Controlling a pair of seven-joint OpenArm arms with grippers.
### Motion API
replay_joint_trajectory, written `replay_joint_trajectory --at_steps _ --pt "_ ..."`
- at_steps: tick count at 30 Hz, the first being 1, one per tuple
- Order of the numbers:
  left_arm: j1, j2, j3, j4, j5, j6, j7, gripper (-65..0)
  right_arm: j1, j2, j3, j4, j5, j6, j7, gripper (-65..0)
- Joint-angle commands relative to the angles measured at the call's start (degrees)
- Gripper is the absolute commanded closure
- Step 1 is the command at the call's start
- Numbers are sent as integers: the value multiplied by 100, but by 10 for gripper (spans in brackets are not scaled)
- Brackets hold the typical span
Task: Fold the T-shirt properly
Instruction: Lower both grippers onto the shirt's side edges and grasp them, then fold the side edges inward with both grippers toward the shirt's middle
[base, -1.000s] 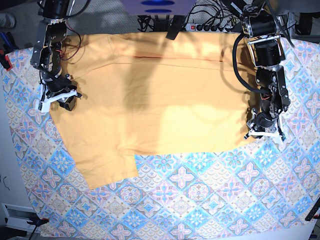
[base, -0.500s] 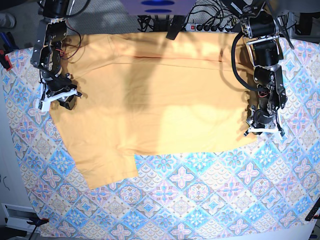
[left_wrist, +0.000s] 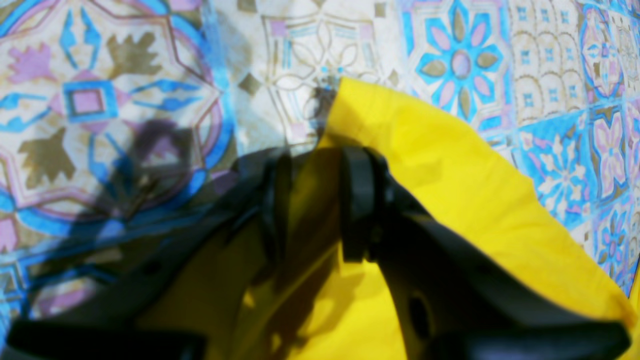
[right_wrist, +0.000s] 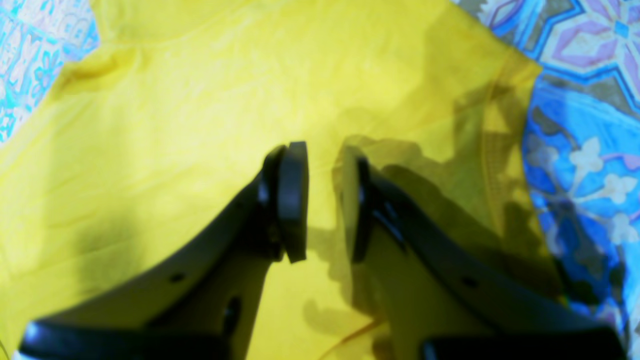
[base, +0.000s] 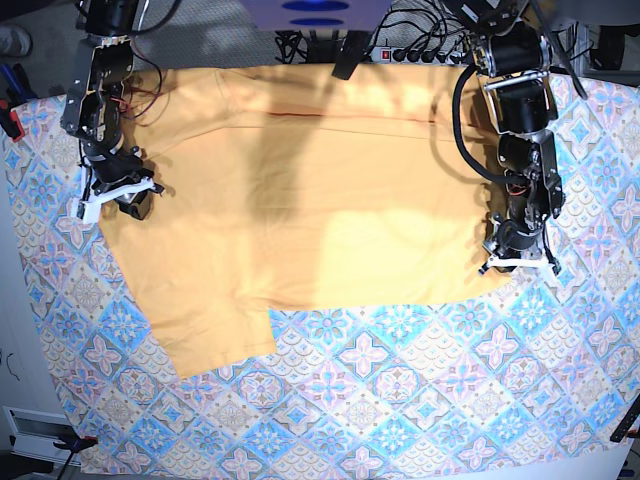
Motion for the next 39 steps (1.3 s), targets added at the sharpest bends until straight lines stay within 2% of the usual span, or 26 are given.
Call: replay_joint_trajectory --at_steps 1,5,6,12,18,31,39 --pt "-51 27 29 43 -44 -25 174 -130 42 67 18 127 60 48 128 -122" --pt "28 35 29 61 -44 -25 174 -8 42 67 18 127 60 48 128 -122" --pt "28 35 29 61 -44 -25 174 0 42 67 18 127 60 48 128 -122" --pt "125 35 29 166 -88 -25 139 0 51 67 18 110 60 48 128 -122" --pt "599 79 29 1274 -88 -25 157 0 77 -74 18 83 60 48 128 -122" --pt "1144 150 11 2214 -97 -25 131 0 306 -48 53 75 43 48 128 -129" --pt "1347 167 11 2540 -105 -25 131 0 825 445 9 -128 34 56 119 -182"
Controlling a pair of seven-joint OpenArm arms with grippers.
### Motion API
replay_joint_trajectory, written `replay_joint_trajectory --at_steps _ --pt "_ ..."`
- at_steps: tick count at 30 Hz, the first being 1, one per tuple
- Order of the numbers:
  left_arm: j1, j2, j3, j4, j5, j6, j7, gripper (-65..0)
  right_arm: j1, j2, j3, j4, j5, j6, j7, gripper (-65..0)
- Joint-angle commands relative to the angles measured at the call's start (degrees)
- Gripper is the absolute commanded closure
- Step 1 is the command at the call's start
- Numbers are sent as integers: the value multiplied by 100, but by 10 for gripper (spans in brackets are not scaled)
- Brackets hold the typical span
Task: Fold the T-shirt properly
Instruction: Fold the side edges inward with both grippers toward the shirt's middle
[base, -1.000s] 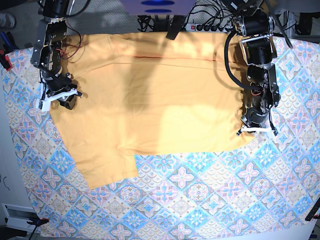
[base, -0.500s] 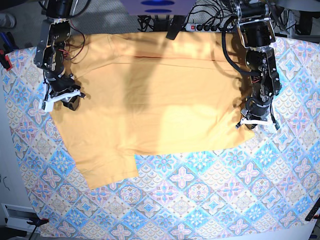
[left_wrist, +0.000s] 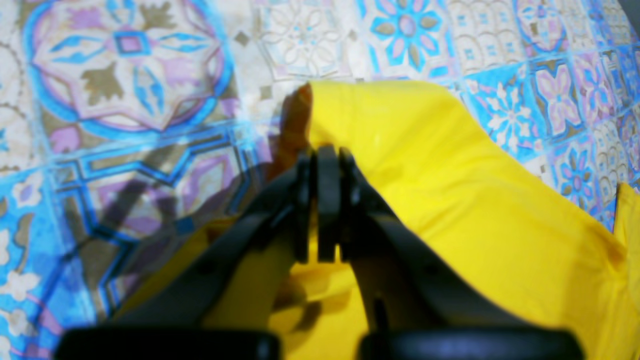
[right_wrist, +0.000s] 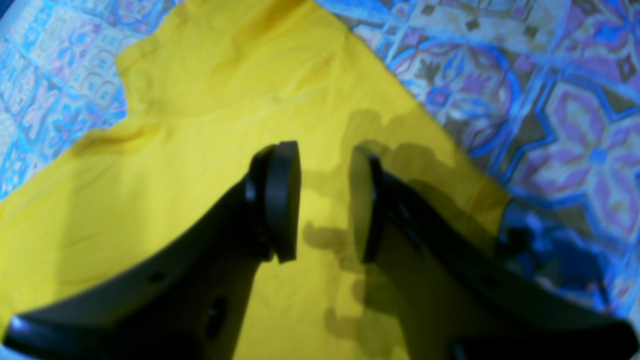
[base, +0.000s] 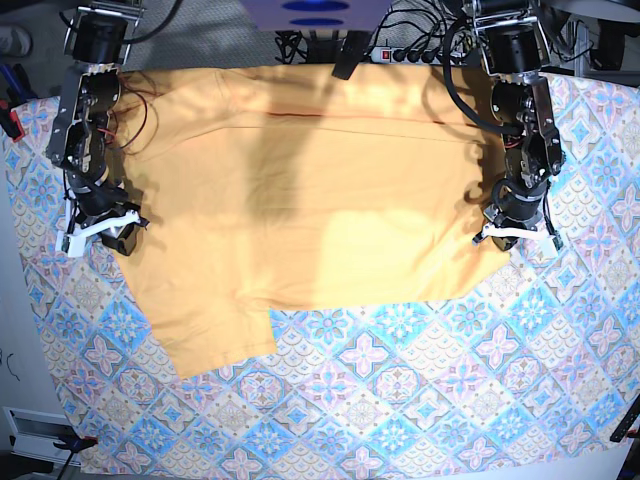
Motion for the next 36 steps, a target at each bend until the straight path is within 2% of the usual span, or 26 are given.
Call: replay_joint_trajectory --at_steps 1,4,5,10,13,16,22,30,36 --pt "-113 -7 -13 135 -29 -60 -112 0 218 139 24 -23 56 32 171 -192" --pt "-113 10 -13 135 -29 -60 -112 0 596 183 33 -498 56 41 171 -221" --pt "-113 10 -13 144 -29 -60 -112 0 692 288 33 -639 56 41 171 -237" --pt "1 19 -13 153 -29 -60 -103 0 1193 359 24 -1395 56 41 171 -363" --pt "18 19 -4 153 -29 -60 -95 0 1492 359 15 -1869 47 112 189 -401" --pt "89 19 -4 153 -29 -60 -103 0 1765 385 -266 -2230 47 349 391 -404" --pt "98 19 -4 153 -29 -60 -103 0 2292 561 -1250 -2960 -243 349 1068 -404" --pt "106 19 -21 153 -29 -60 -103 0 2793 552 -1321 -4454 -1166 366 1982 -404" --pt "98 19 -21 153 -29 -60 -103 0 2767 543 -1330 -4586 -1579 366 2070 -388"
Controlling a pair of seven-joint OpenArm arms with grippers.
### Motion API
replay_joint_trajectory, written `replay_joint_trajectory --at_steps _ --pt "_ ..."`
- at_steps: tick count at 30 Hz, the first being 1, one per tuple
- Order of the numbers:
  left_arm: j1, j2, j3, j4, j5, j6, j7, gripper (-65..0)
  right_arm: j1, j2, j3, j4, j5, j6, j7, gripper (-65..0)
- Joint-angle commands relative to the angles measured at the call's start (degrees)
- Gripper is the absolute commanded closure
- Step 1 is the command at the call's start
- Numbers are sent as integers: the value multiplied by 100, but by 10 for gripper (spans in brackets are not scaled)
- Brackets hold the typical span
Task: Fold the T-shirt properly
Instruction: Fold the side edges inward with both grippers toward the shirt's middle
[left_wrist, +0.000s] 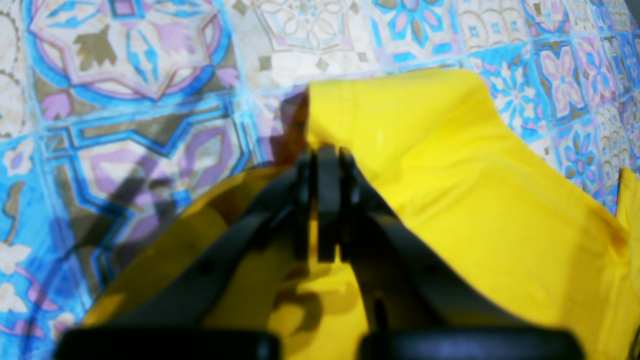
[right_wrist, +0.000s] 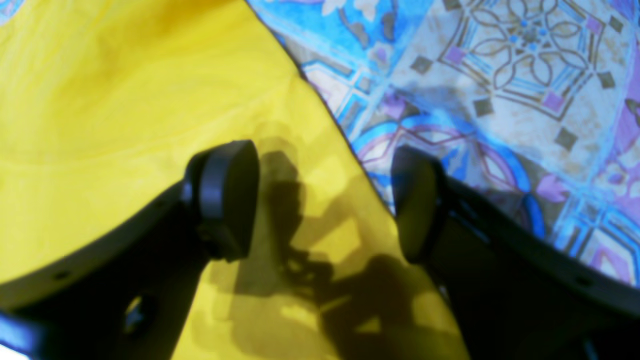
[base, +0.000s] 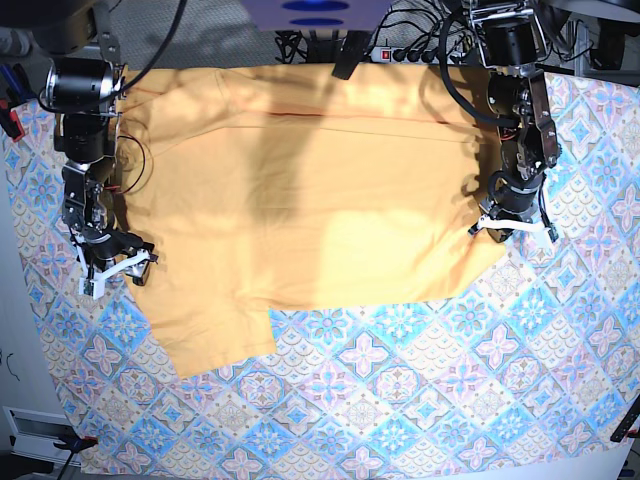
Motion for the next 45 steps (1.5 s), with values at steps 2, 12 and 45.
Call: replay_joint_trajectory --at_steps 2,12,45 --pt "-88 -58 -10 109 -16 -49 -97 0 105 76 2 54 5 23 68 -339" --pt "-97 -58 -10 109 -16 -49 -106 0 -27 -21 -7 72 -4 23 42 -39" --pt "325 -207 -2 821 -16 -49 -106 0 -2216 84 1294 3377 23 23 -767 -2"
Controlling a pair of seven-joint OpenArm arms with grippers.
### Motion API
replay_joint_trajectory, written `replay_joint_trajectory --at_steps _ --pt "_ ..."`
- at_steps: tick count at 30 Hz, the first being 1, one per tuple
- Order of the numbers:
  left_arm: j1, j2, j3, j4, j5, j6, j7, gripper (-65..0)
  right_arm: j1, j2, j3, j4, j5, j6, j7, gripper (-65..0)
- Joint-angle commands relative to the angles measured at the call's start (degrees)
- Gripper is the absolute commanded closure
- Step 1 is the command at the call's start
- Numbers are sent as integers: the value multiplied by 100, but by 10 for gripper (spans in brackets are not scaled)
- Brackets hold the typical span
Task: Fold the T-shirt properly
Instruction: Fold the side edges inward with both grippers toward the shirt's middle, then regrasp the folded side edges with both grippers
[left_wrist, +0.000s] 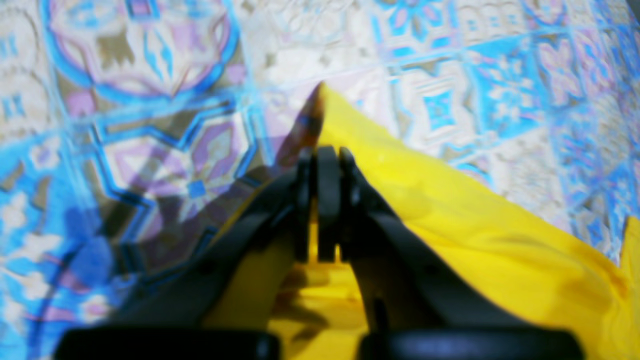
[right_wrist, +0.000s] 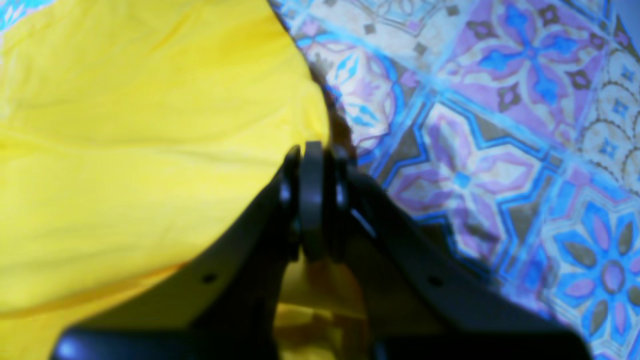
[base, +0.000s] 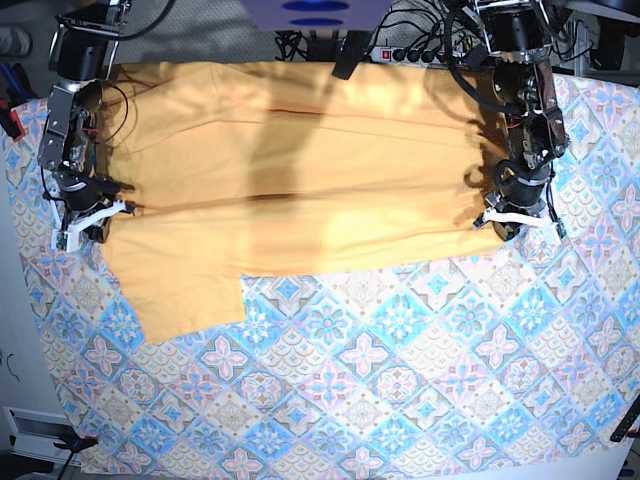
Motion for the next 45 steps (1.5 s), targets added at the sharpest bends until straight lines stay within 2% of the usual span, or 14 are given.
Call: replay_joint_trajectory --at_steps 1,7,16,23,28,36,38,41,45 --pt "-29 -69 -17 234 0 -31 -103 0 85 113 39 127 21 8 162 -2" --pt "235 -87 -52 375 0 -31 -130 0 103 104 39 136 21 8 180 -2" --pt "270 -87 -61 375 0 -31 -130 0 -2 95 39 980 29 8 39 -2" --pt "-134 -175 -61 234 0 -31 -138 -6 -20 86 -5 883 29 8 57 -2" --pt "-855 -192 -61 -575 -18 -31 -94 -92 -2 78 -5 672 29 8 65 -2" --pt "-1181 -421 -8 -1032 -818 -40 -86 -295 -20 78 4 672 29 8 65 -2" --pt "-1242 -553 -17 -1278 -923 -40 -86 -324 -20 78 -5 672 29 8 65 -2" --pt "-1356 -641 -17 -1507 -1152 -75 -94 -333 -20 78 -14 672 29 8 65 -2" --pt "-1497 -650 -17 -1735 -1301 -489 -86 -338 -20 78 -14 672 29 8 65 -2"
